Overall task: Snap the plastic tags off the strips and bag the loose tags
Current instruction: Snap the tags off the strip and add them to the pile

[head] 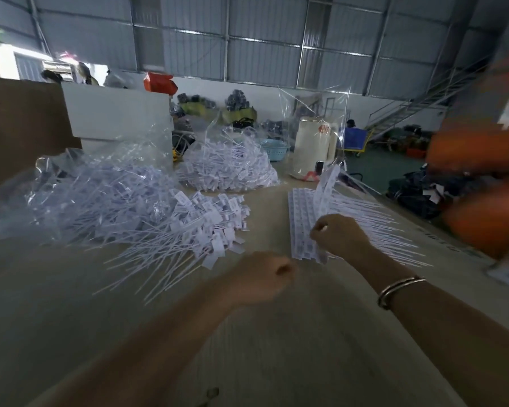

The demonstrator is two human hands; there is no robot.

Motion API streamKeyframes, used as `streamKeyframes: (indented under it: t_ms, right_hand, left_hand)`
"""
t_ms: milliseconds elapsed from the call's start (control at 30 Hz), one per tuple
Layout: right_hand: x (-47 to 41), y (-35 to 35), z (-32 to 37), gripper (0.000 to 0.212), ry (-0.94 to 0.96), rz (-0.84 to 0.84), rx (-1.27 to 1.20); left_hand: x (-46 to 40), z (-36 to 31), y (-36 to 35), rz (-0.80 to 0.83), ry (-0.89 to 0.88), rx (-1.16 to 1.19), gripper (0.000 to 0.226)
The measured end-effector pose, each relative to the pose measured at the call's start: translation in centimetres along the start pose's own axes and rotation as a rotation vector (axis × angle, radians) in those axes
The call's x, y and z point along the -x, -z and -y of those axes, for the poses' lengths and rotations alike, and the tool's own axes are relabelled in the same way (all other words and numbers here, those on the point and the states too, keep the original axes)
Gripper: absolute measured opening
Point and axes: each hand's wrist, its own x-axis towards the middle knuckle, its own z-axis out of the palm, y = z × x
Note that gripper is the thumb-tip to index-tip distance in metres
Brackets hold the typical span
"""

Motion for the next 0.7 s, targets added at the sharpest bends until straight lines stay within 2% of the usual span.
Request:
streamKeyframes:
  t_ms: [133,200,267,400,467,567,700]
  right_hand:
    - [-1.1,1.7,-0.4,0.017,0.017,-0.353,-0.399]
    - [-1.5,2.5,0.0,0.018,0.046,-0.458,-0.575]
    - [-1.6,2.6,0.6,0.021,0.038,-0.470,-0.708]
    - [-2.0,2.0,0.8,0.016,0.020,-0.377,-0.757]
    - [-2.7,2.3,0.8,0.017,-0.046,-0.390,-0.813]
    - [-3.5,3.0,1.0,0.016,0.004,-0.396,-0.712]
    - [-3.1,2.8,1.7,0.017,0.148,-0.341,-0.325]
  left_hand:
    - [0.6,0.9,-0.5,-0.020,-0.052,-0.081,0.029]
    - [0.8,1.3,-0.4,-0.045,-0.046,-0.045,0.028]
    - [0.9,1.5,0.0,-0.069,-0.018,0.021,0.029]
    - [0.8,1.5,0.6,-0.083,0.037,0.122,0.031]
    - [0.8,1.7,0.7,-0.088,0.021,0.104,0.029]
    - [0.8,2.2,0.8,-0.104,0.005,0.068,0.029]
    - [0.8,2.6,0.7,-0.093,0.049,0.177,0.030]
